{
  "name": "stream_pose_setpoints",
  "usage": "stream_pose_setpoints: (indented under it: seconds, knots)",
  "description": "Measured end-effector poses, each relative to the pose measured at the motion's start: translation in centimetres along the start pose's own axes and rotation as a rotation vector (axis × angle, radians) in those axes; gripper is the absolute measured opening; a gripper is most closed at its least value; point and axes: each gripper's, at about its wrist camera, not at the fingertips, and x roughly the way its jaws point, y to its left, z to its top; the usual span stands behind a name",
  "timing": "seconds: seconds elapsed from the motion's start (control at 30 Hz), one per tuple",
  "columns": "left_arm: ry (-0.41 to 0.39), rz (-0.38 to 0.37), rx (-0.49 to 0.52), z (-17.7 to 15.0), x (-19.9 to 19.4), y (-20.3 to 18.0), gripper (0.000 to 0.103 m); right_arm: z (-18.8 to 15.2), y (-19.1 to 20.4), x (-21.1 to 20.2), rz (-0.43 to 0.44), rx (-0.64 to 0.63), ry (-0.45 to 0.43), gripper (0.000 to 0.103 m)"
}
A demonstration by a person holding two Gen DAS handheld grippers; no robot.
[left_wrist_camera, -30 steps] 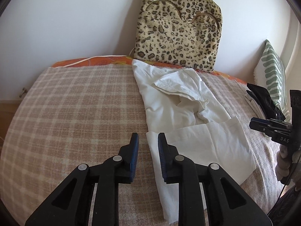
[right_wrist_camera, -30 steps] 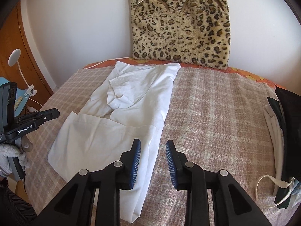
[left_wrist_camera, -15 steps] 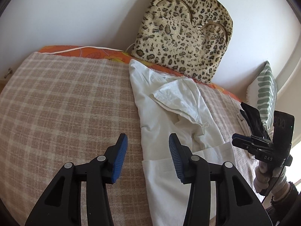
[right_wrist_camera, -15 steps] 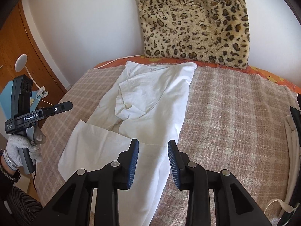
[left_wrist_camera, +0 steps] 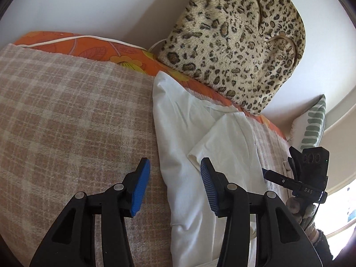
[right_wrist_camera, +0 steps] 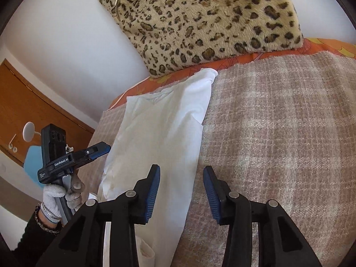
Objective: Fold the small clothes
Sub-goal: 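Move both tools to the collar end of the shirt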
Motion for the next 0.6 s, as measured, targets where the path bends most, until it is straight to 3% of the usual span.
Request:
stream_pose_setpoints:
  seconds: [0.3, 0.6]
  knots:
    - [-0.005, -0.032, -0.003, 4.0, 3.5, 0.7, 0.046, 6.6, -2.2, 3.3, 0.024, 0.054, -0.035, 0.043]
    - [-0.035, -0.05, 0.014, 6.3, 5.4, 0.9, 0.043, 10.5, -2.0, 6.1, 0.023, 0.016, -0.029, 0.031]
